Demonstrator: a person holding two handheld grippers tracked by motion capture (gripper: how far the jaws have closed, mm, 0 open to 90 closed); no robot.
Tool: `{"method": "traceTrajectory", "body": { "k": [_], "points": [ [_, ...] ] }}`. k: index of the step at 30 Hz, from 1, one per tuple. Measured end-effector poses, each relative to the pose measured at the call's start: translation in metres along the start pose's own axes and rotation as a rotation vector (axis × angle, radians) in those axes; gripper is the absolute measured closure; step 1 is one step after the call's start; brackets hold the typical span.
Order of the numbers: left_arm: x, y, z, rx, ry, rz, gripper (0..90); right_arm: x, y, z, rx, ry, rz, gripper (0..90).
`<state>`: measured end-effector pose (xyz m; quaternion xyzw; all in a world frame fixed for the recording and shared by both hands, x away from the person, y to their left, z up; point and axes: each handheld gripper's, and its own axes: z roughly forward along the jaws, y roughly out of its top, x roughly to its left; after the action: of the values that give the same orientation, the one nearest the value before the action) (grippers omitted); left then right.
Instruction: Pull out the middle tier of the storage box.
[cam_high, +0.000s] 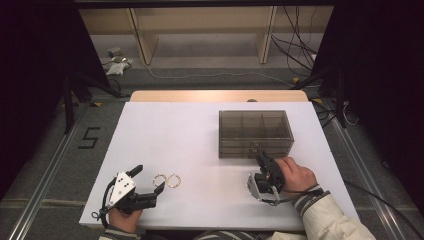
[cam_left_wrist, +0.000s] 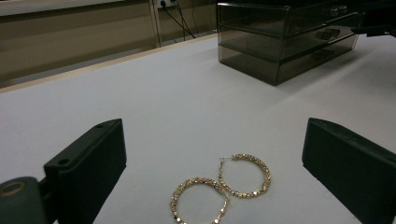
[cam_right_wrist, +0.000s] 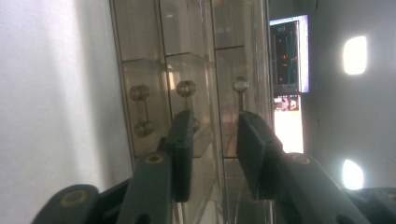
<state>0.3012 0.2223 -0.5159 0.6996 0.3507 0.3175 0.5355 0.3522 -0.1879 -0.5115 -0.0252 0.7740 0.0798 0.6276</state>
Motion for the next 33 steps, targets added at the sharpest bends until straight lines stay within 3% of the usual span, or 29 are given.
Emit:
{"method": "traceTrajectory", "body": {
  "k": [14,33],
  "points": [
    [0.000,0.000,0.000,-0.002,0.001,-0.002,6.0,0.007,-0.002,0.015,0.044,0.034,-0.043,73.2],
    [0.000,0.000,0.000,0.002,-0.001,0.002,6.0,0.011,-0.001,0.023,0.055,0.025,-0.060,78.9]
  ]
}}
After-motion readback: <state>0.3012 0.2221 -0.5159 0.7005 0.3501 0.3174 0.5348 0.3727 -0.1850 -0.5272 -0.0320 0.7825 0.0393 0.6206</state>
